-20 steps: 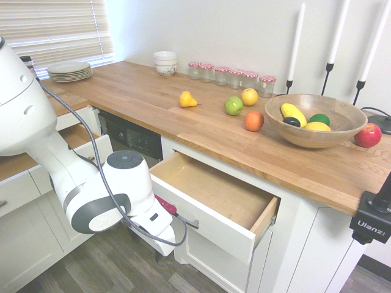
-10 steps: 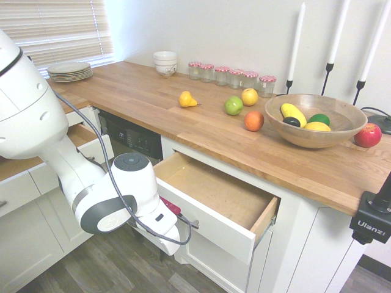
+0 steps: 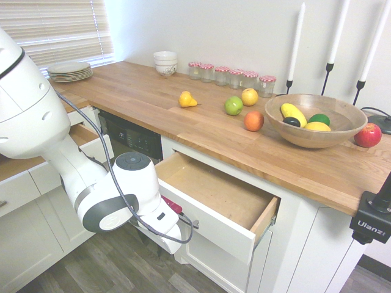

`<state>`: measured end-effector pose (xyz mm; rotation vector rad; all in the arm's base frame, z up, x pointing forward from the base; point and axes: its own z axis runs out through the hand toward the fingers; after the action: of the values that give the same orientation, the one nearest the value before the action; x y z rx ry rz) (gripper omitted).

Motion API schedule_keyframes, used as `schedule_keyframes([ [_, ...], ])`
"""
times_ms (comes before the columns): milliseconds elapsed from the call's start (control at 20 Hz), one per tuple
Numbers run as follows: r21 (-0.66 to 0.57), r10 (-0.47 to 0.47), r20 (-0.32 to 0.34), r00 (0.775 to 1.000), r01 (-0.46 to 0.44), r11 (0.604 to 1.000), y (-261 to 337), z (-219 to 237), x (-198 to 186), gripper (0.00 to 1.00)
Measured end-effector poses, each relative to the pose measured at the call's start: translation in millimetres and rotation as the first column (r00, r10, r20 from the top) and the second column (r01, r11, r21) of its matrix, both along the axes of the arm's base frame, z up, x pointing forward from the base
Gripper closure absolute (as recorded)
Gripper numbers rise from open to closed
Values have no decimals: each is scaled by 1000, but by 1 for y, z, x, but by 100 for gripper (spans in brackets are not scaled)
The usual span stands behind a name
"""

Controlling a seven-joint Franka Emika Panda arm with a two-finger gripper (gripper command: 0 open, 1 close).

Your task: Close the drawer

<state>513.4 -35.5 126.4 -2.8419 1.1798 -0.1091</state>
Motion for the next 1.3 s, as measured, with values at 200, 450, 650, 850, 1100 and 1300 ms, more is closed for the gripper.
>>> schedule_keyframes([
  [200,0,4,-1,1000,-4,1000,0,-1,0,100],
  [450,0,5,2,1000,-5,1000,0,0,4,100],
  [650,0,5,3,1000,-5,1000,-2,-2,9,100],
  [850,-5,7,6,1000,-7,1000,-3,0,14,100],
  [1100,-31,9,17,1000,-8,999,-11,0,26,100],
  [1300,-28,11,21,1000,-11,1000,-11,-2,48,100],
])
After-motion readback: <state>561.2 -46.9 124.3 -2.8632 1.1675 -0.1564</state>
